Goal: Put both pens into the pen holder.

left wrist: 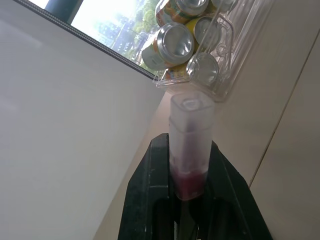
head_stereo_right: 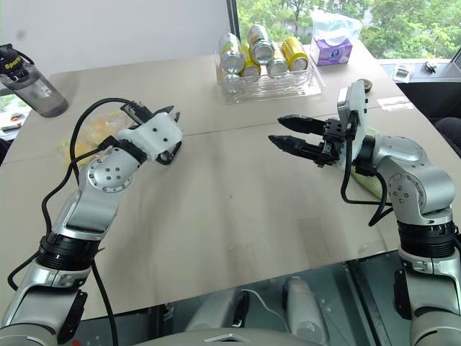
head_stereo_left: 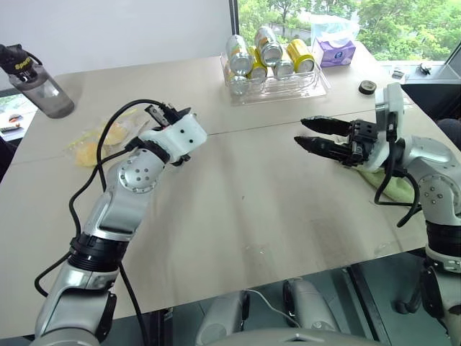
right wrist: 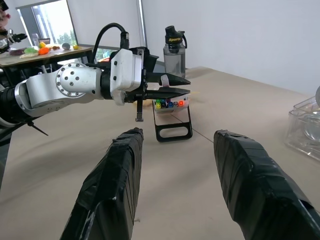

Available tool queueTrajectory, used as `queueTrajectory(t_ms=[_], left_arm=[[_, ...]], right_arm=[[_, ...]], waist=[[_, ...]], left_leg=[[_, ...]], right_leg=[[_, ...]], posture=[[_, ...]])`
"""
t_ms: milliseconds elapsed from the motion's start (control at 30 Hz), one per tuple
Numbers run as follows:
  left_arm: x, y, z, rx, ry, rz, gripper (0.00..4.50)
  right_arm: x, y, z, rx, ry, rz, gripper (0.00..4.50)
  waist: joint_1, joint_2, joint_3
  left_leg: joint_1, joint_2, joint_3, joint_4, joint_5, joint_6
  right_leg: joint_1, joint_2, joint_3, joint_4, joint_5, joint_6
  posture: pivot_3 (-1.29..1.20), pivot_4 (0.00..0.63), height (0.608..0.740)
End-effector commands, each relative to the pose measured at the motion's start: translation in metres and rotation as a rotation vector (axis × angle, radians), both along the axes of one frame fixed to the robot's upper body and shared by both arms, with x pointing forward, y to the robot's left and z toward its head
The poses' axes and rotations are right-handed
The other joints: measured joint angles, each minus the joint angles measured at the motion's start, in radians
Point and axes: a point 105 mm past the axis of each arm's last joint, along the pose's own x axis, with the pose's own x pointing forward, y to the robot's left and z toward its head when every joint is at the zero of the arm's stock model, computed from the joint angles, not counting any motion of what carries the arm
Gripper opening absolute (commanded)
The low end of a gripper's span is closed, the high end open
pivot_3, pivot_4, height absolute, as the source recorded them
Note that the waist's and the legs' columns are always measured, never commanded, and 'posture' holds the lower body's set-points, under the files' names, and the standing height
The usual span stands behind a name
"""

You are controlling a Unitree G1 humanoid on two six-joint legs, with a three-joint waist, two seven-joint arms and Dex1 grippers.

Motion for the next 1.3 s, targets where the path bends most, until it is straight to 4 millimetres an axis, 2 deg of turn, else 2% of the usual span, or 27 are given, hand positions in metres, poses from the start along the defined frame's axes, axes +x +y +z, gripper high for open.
queueTrajectory(t_ms=[33,500,567,600,767,833,1000,1133,1200,1300], left_arm=[[0.000,0.008,0.012,0.003,-0.065,0.020,0.02],[0.009,0.020,0.006,-0.057,-0.055,0.053,0.02],[0.009,0.023,0.007,-0.058,-0.062,0.065,1.09],[0.009,0.024,0.008,-0.055,-0.066,0.070,1.44],[0.011,0.030,0.007,-0.029,-0.081,0.112,3.81],[0.011,0.031,0.008,-0.031,-0.089,0.121,4.48],[0.011,0.032,0.009,-0.040,-0.094,0.129,4.48],[0.004,0.013,0.006,-0.179,-0.051,-0.003,4.48],[-0.008,-0.007,0.001,-0.358,0.023,-0.142,4.48],[-0.032,-0.024,-0.016,-0.504,0.152,-0.280,4.48]], right_arm=[[-0.006,-0.001,0.011,0.002,-0.066,-0.002,2.42],[-0.006,-0.001,0.010,-0.013,-0.071,-0.012,2.42],[-0.006,-0.001,0.010,-0.014,-0.071,-0.013,2.53],[-0.006,-0.001,0.010,-0.014,-0.071,-0.013,2.53],[-0.006,-0.001,0.010,-0.016,-0.072,-0.014,2.53],[-0.006,-0.001,0.011,-0.015,-0.073,-0.013,2.53],[-0.006,0.001,0.010,-0.015,-0.073,-0.009,2.53],[-0.005,0.001,0.004,-0.033,-0.061,-0.011,2.53],[-0.002,-0.002,-0.012,-0.077,-0.046,-0.033,2.53],[0.002,-0.008,-0.039,-0.116,-0.020,-0.088,2.53]], waist=[[0.000,0.000,0.000],[0.000,0.000,0.000],[0.000,0.000,0.000],[0.000,0.000,0.000],[-0.001,0.000,0.000],[0.000,0.000,0.000],[0.000,0.000,0.000],[0.000,0.000,0.000],[0.000,0.000,0.000],[-0.001,-0.001,-0.001]], left_leg=[[0.000,0.000,0.000,0.000,0.000,0.000],[0.000,0.000,0.000,0.002,0.000,0.000],[0.000,0.000,0.000,0.002,0.000,0.000],[0.000,0.000,0.000,0.002,0.000,0.000],[0.000,0.000,0.000,0.003,0.000,0.000],[0.000,0.000,0.000,0.003,0.000,0.000],[0.000,0.000,0.000,0.003,0.000,0.000],[0.000,0.000,0.000,0.003,0.000,0.000],[0.000,0.000,0.000,0.004,0.000,0.000],[0.000,0.000,0.000,0.004,0.000,0.000]], right_leg=[[0.000,0.000,0.000,0.000,0.000,0.000],[0.000,0.000,0.000,0.003,0.000,0.000],[0.000,0.000,0.000,0.003,0.000,0.000],[0.000,0.000,0.000,0.003,0.000,0.000],[0.000,0.000,0.000,0.004,0.000,0.000],[0.000,0.000,0.000,0.004,0.000,0.000],[0.000,0.000,0.000,0.004,0.000,0.000],[0.000,0.000,0.000,0.004,0.000,0.000],[0.000,-0.001,0.000,0.004,0.000,0.000],[0.000,-0.001,0.000,0.003,0.000,0.000]], posture=[[0.00,0.150,0.739],[0.00,0.150,0.739],[0.00,0.150,0.739],[0.00,0.150,0.739],[0.00,0.150,0.739],[0.00,0.150,0.739],[0.00,0.150,0.739],[0.00,0.150,0.739],[0.00,0.150,0.739],[0.00,0.150,0.739]])
